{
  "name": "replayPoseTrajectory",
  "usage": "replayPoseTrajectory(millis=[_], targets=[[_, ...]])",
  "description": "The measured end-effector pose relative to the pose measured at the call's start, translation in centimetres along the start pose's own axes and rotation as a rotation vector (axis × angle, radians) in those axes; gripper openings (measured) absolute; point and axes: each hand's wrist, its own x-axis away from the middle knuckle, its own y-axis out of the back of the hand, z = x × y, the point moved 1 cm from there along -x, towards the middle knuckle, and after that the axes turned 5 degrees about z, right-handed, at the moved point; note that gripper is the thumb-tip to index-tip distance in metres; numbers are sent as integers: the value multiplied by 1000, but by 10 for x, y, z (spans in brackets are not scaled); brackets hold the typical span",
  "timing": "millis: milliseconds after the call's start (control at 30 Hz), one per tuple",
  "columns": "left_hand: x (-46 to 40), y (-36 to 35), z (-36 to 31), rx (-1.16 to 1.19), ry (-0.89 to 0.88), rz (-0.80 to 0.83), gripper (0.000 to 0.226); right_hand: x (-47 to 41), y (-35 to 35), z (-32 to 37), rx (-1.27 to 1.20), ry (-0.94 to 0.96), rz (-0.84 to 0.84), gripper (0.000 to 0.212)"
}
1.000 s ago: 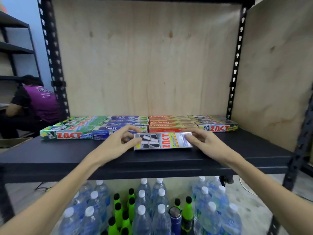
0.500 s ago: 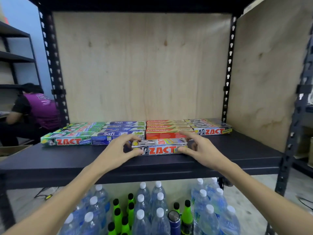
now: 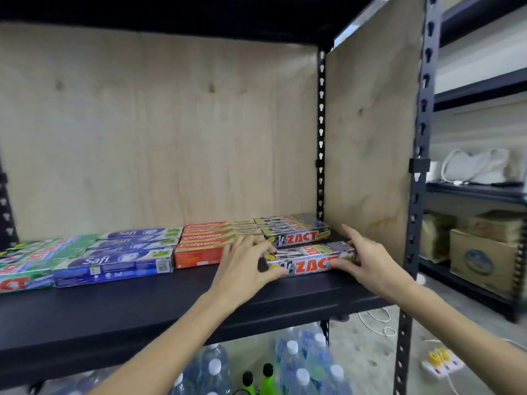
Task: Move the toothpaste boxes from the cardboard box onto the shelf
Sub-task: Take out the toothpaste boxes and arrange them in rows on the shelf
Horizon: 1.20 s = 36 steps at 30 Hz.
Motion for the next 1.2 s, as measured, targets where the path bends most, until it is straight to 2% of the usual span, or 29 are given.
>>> replayPoseTrajectory(millis=[300,500,600,667,1000,1200], targets=[[-62,-37,10,-102,40,11,53,-47,-11,-18,85,-54,-38,83],[-72,-41,24,-223,-16,-54,57,-84,-23,-35,-25,-14,6,95],[-73,-41,30,-199,41,-82,78,-94,-30,-43,-54,1,24,101],[-74,-42,33,-214,77,-66,85,-98,-31,-46,-53,4,30,102],[-69,-41,28,-163,155,39,89,-87,-28,-37,-51,-41,73,101],[-53,-29,13,-91,140,-15,86,-64,-22,-20,-14,7,13,93]])
